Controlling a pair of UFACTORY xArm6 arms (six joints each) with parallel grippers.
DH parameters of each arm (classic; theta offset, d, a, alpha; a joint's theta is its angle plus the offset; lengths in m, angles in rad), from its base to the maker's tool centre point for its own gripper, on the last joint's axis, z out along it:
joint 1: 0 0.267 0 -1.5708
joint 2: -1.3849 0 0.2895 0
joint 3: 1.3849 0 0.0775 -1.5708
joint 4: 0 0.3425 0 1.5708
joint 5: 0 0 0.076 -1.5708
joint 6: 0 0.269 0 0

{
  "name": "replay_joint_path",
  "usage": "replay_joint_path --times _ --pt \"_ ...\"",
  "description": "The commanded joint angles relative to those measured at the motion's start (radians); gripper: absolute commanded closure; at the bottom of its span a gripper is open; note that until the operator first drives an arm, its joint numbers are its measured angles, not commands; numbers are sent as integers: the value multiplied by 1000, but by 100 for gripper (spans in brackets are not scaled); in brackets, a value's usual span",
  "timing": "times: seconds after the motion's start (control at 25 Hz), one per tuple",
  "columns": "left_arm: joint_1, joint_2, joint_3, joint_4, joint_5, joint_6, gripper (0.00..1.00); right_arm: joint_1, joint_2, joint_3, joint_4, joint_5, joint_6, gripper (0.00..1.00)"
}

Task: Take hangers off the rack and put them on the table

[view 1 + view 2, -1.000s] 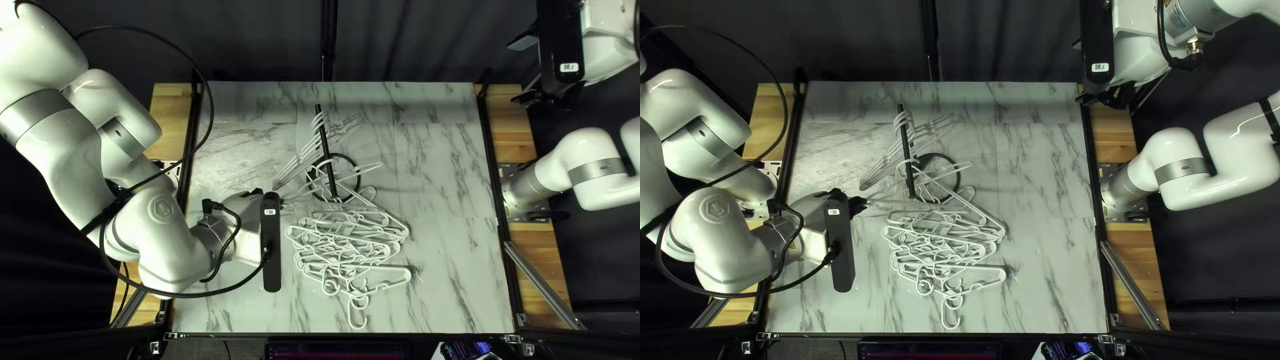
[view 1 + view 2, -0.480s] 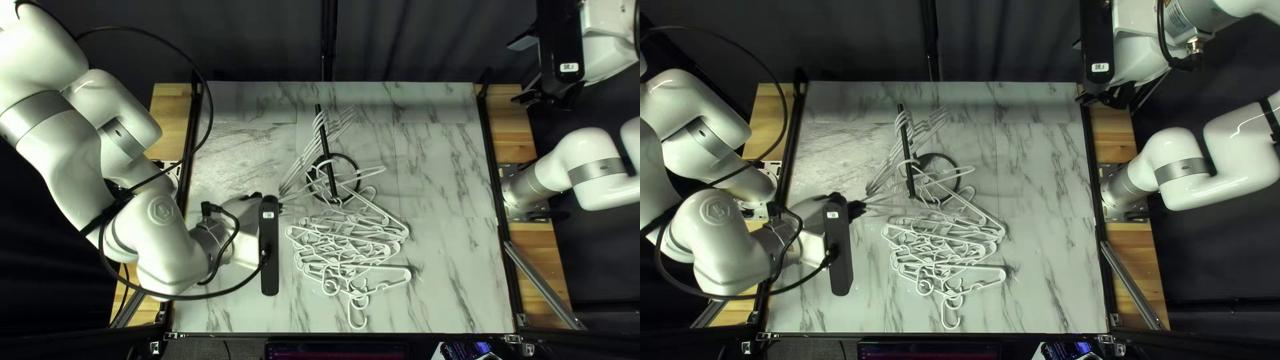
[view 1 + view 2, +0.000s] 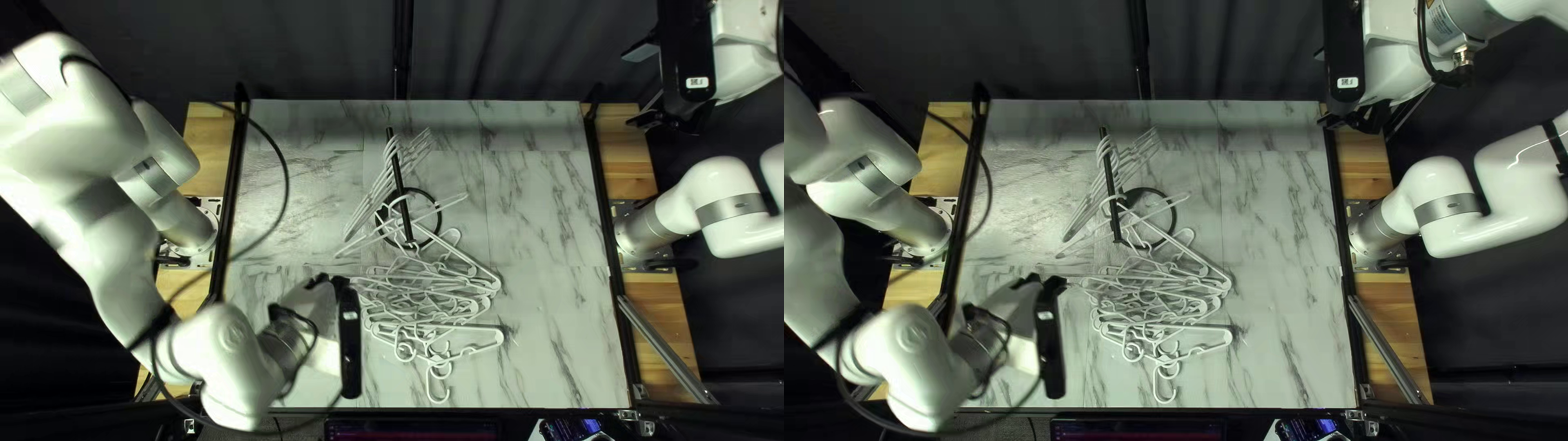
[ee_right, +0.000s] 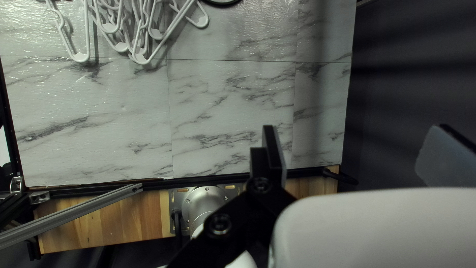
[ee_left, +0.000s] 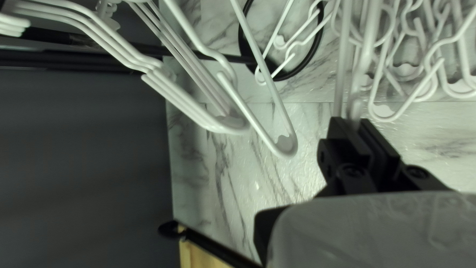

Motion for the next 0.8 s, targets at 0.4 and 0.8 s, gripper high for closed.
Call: replay_joint_path --times 0.4,0.8 --pt "-21 126 -97 -3 134 -16 100 0 0 0 0 0 0 0" --pt "-37 208 -128 5 97 -55 100 0 0 0 0 0 0 0"
